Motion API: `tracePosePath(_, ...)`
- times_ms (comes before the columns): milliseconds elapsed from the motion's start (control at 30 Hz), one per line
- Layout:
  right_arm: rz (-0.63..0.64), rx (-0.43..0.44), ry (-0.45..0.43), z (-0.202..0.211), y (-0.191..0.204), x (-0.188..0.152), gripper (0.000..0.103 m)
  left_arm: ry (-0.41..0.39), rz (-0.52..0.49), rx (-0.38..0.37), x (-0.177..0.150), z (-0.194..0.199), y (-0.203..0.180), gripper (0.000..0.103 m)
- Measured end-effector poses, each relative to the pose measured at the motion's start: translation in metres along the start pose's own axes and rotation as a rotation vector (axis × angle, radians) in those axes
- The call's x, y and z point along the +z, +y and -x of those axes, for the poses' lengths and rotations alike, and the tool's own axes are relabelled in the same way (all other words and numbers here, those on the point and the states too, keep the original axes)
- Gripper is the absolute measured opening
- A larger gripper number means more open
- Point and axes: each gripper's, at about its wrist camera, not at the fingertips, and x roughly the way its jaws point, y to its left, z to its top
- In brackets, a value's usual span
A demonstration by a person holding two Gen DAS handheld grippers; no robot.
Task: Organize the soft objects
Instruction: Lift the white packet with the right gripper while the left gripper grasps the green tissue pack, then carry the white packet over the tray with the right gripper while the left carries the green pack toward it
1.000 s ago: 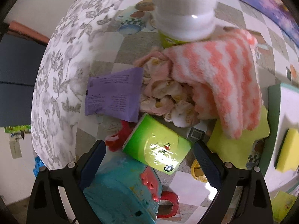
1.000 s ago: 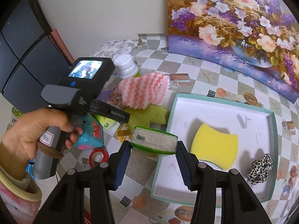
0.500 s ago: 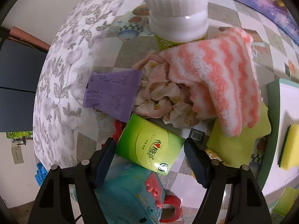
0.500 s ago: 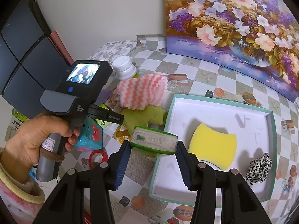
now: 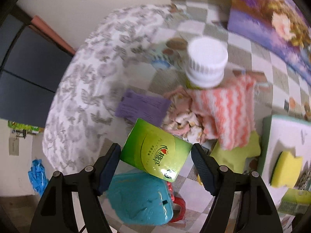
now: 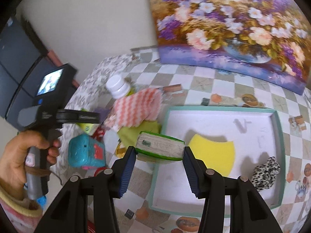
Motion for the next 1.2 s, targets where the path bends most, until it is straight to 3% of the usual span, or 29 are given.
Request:
tracePosePath(167, -0.054, -0.049, -0.057, 0.018, -0.032, 0.006, 0.052, -0.057, 0.039, 0.025, 0.003, 0.031, -0.008, 0.076)
tracePosePath(400, -0.143, -0.119, -0.103, 0.045, -0.074, -0.003, 0.052, -0.104, -0.008, 0.008, -0.013, 0.063, -0.056, 0.076)
tracePosePath(800, -0.171, -0.172, -0.137, 0.058, -0.096, -0.011, 0.052, -0.108, -0.141, -0.032, -0.044, 0.077, -0.14, 0.076)
tracePosePath(1200, -0.205, -0.227, -0.137, 0.043, -0.123, -0.011, 0.052, -0.158, -0.208, -0.054, -0.045, 0.08, -0.174, 0.076)
